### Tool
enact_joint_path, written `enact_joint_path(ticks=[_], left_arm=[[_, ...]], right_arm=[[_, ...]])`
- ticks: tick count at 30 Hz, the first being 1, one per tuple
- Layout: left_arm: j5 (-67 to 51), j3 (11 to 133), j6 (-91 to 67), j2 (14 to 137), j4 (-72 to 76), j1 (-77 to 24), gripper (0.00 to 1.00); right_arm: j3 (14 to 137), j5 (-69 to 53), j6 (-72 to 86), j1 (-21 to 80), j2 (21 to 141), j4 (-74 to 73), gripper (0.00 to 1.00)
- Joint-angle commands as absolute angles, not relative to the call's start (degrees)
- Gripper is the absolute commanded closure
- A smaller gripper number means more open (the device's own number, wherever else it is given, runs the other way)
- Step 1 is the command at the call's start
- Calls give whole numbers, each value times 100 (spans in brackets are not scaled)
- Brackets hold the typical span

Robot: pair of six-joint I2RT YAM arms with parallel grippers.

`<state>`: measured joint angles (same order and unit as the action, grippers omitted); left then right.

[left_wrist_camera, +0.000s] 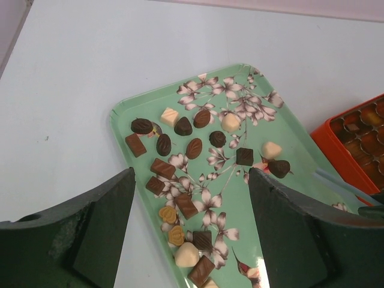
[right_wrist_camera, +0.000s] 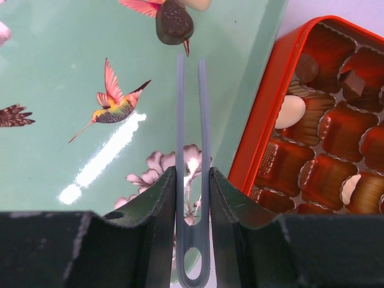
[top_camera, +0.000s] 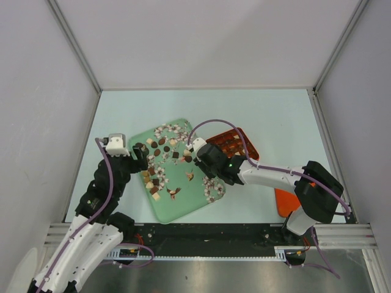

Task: Pack the chocolate
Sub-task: Move the fake chocolate to the plate.

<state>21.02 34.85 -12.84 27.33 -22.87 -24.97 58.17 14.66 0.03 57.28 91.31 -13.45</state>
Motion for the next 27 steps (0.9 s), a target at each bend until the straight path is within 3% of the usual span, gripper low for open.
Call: enact_joint_path(ticks=[1,27], left_arm=[[2364,3489,-1195,2558,-2206,-2452,19],[2338,3463,-1222,2435,-2197,-2443,19]], right_arm=[[5845,1801,307,5757,9141,-1353,69],[5845,2056,826,5766,9079,-1336,69]])
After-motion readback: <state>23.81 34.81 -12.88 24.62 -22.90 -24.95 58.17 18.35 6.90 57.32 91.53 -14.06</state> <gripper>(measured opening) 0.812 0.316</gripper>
